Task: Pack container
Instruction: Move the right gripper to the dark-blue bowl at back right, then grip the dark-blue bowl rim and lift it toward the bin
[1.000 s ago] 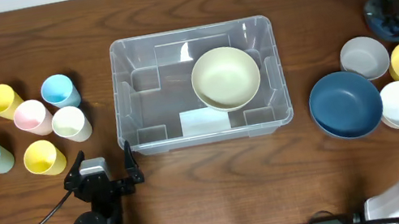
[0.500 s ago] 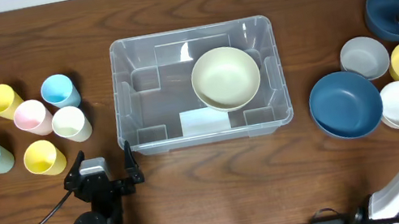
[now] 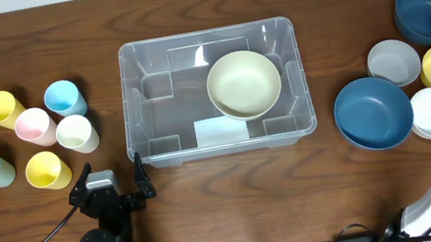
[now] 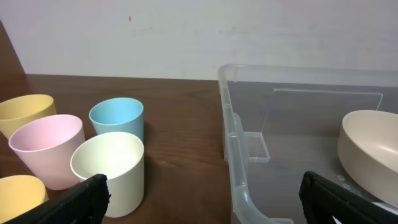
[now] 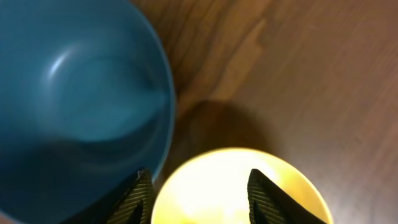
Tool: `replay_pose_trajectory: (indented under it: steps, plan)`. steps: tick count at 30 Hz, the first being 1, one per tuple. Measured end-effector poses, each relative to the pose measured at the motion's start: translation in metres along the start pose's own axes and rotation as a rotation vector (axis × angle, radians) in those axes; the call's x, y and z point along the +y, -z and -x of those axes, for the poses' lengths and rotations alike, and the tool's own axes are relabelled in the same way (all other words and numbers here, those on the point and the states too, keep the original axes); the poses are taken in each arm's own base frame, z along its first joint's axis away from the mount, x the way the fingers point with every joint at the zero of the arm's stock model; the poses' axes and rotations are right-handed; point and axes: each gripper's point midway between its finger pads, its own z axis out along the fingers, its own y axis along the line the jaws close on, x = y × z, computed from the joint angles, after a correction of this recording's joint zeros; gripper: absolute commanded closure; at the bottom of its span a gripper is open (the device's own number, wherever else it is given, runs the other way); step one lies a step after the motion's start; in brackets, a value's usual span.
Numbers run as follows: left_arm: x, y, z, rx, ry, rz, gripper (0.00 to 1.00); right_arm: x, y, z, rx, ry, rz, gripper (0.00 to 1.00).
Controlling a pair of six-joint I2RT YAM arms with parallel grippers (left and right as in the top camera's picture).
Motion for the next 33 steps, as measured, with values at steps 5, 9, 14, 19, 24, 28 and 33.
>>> replay_pose_trajectory:
  steps: [5, 9, 14, 19, 24, 28, 33]
  plan:
    - [0.000, 0.000, 0.000, 0.000, 0.000, 0.000, 0.02, 0.005, -0.012, 0.002, -0.007, 0.029, 0.025, 0.52]
    - [0.000, 0.000, 0.000, 0.000, 0.000, 0.000, 0.02, 0.011, -0.012, 0.011, -0.046, 0.055, 0.048, 0.52]
    - [0.000, 0.000, 0.000, 0.000, 0.000, 0.000, 0.02, 0.014, -0.012, 0.016, -0.065, 0.073, 0.060, 0.55]
    - [0.000, 0.000, 0.000, 0.000, 0.000, 0.000, 0.02, 0.012, -0.023, 0.010, -0.042, 0.078, 0.052, 0.59]
    - [0.000, 0.000, 0.000, 0.000, 0.000, 0.000, 0.02, 0.008, -0.041, -0.001, -0.005, 0.083, 0.038, 0.64]
    - [0.000, 0.000, 0.000, 0.000, 0.000, 0.000, 0.02, 0.009, -0.041, 0.000, -0.009, 0.087, 0.042, 0.69]
    - [0.000, 0.000, 0.000, 0.000, 0.000, 0.000, 0.02, 0.010, -0.041, 0.001, -0.011, 0.090, 0.048, 0.78]
